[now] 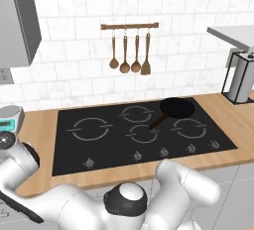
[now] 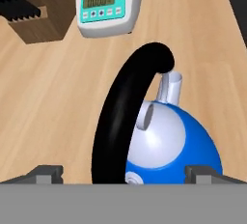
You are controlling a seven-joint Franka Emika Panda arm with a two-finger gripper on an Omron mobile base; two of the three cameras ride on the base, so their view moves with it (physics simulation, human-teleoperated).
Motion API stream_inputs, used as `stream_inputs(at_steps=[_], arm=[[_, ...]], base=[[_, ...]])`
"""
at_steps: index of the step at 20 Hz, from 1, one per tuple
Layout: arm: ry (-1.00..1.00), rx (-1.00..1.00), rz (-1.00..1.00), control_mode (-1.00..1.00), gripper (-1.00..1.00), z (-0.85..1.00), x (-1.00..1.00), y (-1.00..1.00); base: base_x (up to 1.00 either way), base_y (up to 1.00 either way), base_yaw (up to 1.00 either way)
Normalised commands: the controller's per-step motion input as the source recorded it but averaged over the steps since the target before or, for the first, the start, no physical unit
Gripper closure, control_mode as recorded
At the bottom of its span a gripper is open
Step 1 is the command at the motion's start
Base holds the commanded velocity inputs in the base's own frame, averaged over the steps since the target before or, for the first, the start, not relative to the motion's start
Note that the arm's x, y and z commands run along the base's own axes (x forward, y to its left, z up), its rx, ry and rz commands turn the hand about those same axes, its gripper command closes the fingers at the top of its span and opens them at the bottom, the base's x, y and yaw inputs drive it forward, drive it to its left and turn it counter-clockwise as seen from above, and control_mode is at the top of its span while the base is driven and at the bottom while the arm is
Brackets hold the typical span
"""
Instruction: Pick the kettle from the counter and place it on a stove burner. Then turn the burner on.
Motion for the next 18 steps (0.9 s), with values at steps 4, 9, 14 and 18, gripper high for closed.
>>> stream_inputs(at_steps=[4,9,14,18], arm=[[0.0,0.0,-0.09,-1.0,-1.0,-0.14,0.14,0.06],[0.0,0.0,-0.12,-1.0,1.0,-0.16,0.05,-0.01],[0.0,0.0,-0.16,-1.0,1.0,-0.16,0.0,-0.25],[0.0,0.0,-0.15,-1.0,1.0,-0.08,0.0,-0.31]], base=[[0.0,0.0,0.0],[0.0,0.0,0.0],[0.0,0.0,0.0],[0.0,0.0,0.0]])
